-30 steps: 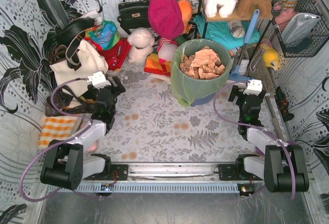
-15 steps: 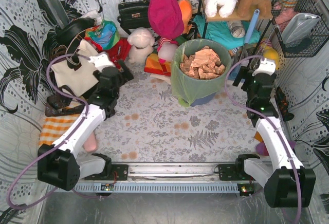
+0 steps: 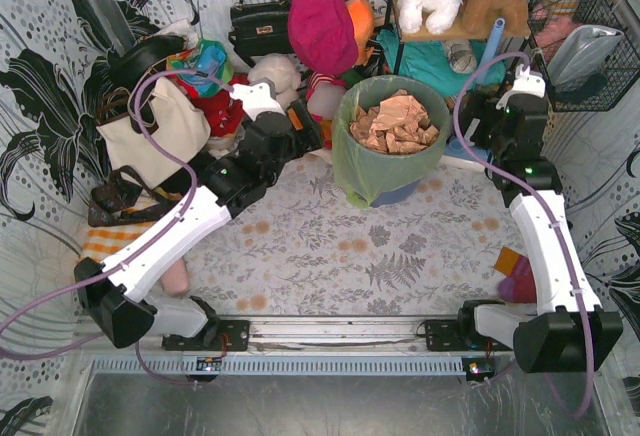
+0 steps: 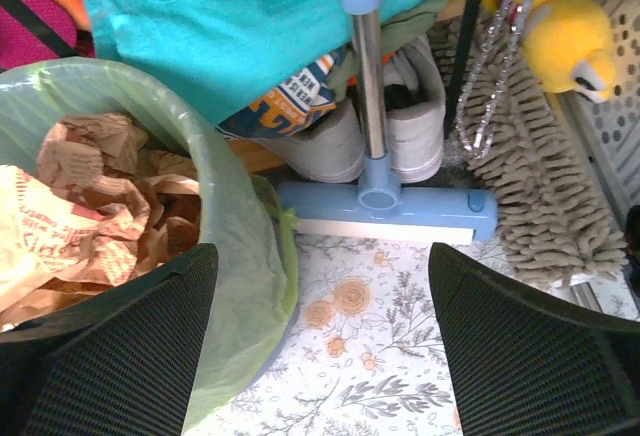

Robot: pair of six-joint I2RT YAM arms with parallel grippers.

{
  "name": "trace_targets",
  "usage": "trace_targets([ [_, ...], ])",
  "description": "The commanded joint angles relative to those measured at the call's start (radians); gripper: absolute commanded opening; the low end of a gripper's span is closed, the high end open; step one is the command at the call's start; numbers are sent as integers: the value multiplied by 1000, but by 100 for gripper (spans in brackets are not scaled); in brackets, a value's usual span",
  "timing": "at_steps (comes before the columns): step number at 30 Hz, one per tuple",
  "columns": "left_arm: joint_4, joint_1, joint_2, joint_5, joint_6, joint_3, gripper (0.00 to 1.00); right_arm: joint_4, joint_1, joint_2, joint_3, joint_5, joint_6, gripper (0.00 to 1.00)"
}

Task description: Tie the trash bag

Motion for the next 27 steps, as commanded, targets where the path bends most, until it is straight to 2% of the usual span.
trace_targets([
  [1,-82,-54,63,-72,-141,102,87,-101,-3,41,104,-73,37,85],
  [5,-139,-126,121,-166,-276,198,83,-124,-3,84,177,-136,49,83],
  [10,-218,-156,198,-147,-423,299,81,-161,-3,147,257,-194,59,76],
  [14,-235,-172,237,-140,-521,333,69,-177,-3,193,306,-222,57,67],
  [20,-262,-173,280,-167,-594,361,54,-175,-3,254,353,-254,53,54],
  [27,-266,-173,334,-168,-616,395,47,-190,-3,323,405,-263,35,42],
])
